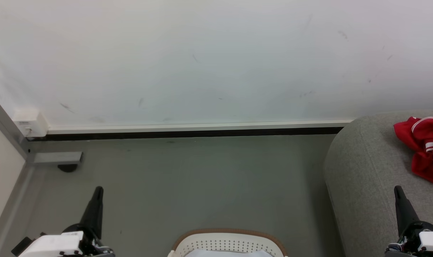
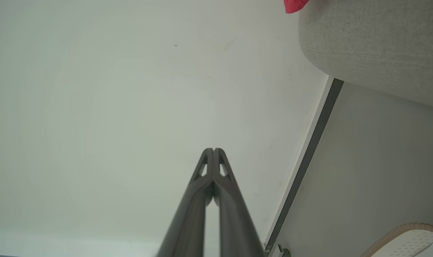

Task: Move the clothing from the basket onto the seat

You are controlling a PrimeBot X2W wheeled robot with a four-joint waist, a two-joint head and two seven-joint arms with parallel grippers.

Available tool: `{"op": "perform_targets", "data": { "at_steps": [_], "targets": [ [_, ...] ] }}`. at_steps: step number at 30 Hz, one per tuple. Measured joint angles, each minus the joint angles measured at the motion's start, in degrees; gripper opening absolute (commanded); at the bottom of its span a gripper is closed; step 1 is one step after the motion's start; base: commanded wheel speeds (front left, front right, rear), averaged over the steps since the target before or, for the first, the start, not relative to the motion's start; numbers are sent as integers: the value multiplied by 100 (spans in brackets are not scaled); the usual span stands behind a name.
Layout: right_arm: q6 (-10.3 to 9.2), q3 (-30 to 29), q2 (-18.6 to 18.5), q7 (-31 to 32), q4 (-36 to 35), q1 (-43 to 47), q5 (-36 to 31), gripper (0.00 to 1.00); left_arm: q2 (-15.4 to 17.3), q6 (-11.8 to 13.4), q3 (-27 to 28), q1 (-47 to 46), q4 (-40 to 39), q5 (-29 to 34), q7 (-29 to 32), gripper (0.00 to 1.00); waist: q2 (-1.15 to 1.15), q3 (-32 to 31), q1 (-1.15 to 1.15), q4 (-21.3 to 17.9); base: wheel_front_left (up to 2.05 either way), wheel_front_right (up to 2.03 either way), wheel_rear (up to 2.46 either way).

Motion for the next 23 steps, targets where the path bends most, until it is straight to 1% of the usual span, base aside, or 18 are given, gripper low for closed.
{"op": "perform_targets", "data": {
  "at_steps": [23],
  "targets": [
    [0, 74, -43, -42, -5, 0, 59, 0, 0, 0, 0, 0, 0, 0, 0, 0, 0, 0, 0, 0, 0, 0, 0]
  ]
}}
